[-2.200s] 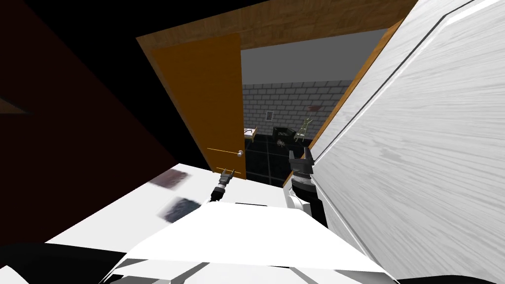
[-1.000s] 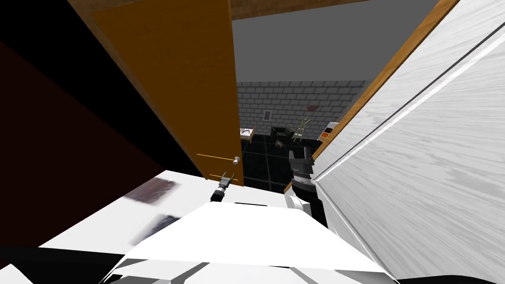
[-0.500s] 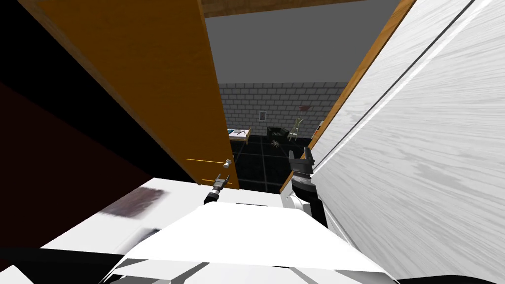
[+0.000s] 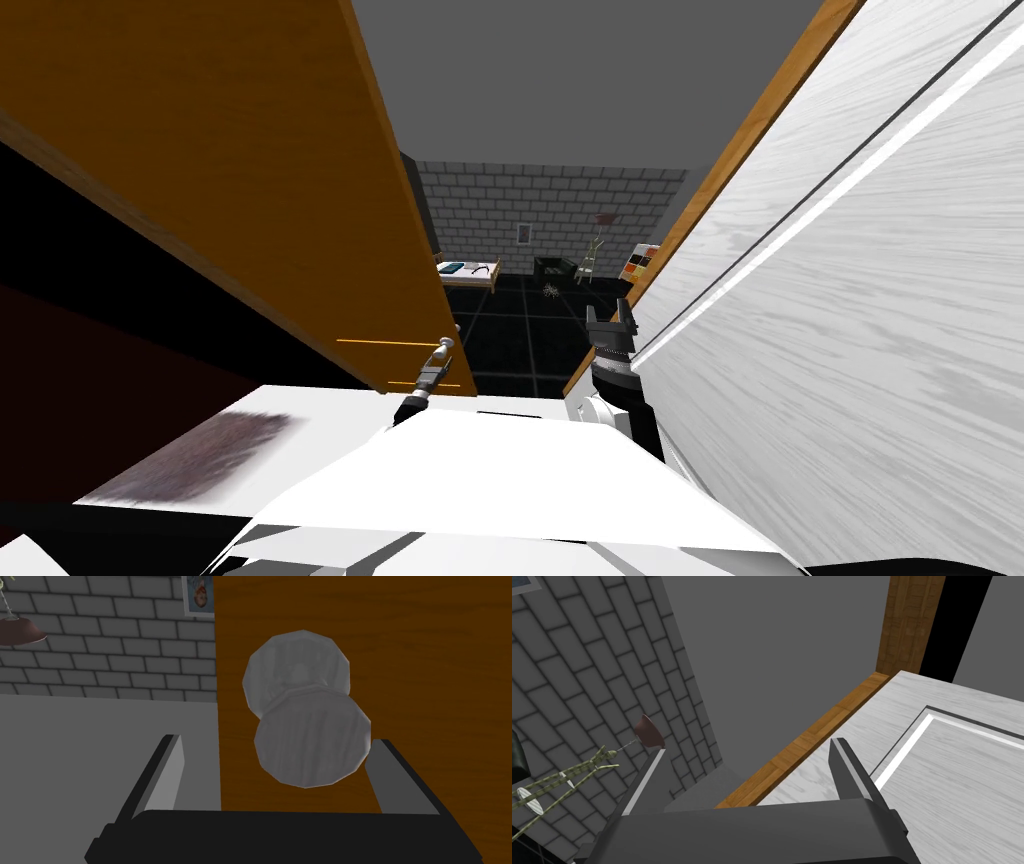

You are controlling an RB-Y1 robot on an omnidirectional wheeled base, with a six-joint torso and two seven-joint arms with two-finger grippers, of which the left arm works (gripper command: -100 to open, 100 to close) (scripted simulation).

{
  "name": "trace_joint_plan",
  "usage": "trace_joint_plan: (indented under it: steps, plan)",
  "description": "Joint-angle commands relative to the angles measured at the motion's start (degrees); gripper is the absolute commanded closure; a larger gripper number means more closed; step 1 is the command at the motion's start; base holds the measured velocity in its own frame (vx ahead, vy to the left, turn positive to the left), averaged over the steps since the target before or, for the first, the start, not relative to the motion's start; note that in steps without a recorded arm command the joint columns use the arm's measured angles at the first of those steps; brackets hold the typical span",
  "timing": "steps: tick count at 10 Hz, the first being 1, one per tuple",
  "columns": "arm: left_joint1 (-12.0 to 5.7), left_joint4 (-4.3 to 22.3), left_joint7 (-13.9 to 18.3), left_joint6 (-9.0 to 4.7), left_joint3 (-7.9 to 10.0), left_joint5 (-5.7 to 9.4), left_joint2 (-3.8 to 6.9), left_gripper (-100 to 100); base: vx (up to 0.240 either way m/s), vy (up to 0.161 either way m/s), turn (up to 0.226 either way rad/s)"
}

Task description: Pull the door open

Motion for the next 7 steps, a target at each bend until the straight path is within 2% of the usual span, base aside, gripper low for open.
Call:
trace_joint_plan:
  steps: [1, 2, 3, 4, 7]
  plan:
    - [-0.11, 1.2, 1.0, -1.02, 1.04, 0.67, 1.47, -100, 0.150, -0.016, -0.105]
    - [-0.14, 1.9, 1.4, -1.56, 1.48, 0.95, 2.08, -100, 0.191, 0.000, -0.130]
    - [0.31, 1.0, 1.1, -1.11, 1.13, 0.73, 1.60, -100, 0.085, 0.009, -0.023]
    - [0.31, 1.0, 1.1, -1.11, 1.13, 0.73, 1.60, 100, -0.013, 0.005, 0.037]
    - [0.31, 1.0, 1.1, -1.11, 1.13, 0.73, 1.60, 100, -0.021, 0.005, -0.004]
